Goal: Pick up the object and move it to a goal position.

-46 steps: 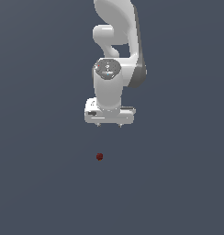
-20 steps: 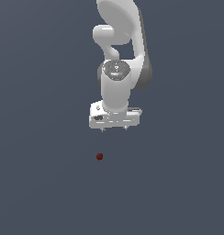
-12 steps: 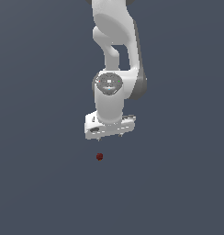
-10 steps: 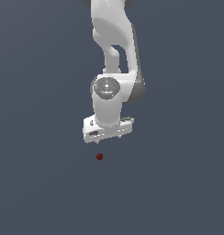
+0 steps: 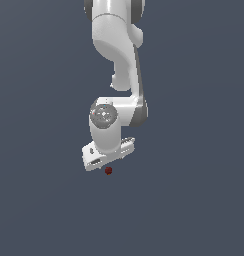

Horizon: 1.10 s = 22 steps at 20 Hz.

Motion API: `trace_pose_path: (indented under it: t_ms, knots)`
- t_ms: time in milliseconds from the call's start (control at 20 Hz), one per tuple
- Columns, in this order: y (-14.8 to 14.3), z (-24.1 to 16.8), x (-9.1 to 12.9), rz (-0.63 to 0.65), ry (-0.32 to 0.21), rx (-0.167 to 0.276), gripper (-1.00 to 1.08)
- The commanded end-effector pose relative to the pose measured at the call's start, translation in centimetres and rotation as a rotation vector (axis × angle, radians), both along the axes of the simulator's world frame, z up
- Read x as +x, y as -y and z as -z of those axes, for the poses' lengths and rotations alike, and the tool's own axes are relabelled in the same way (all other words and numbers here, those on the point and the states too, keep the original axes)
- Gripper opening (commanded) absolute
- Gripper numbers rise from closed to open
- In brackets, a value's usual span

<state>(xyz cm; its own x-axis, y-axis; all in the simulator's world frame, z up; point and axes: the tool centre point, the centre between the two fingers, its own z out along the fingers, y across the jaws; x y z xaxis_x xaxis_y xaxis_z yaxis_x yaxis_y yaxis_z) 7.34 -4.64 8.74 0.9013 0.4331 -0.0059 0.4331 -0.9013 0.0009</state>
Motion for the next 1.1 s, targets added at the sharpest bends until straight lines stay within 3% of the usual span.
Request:
trace_pose_path:
  t_ms: [0,700,1050]
  knots:
    - [0.5,0.7,0.5,-0.034,0.002,0.001,1.0]
    - [1.5,2.4,1.1,-0.084,0.004,0.003,1.0]
    - [1.5,5.7,1.0,-0.087,0.004,0.003,1.0]
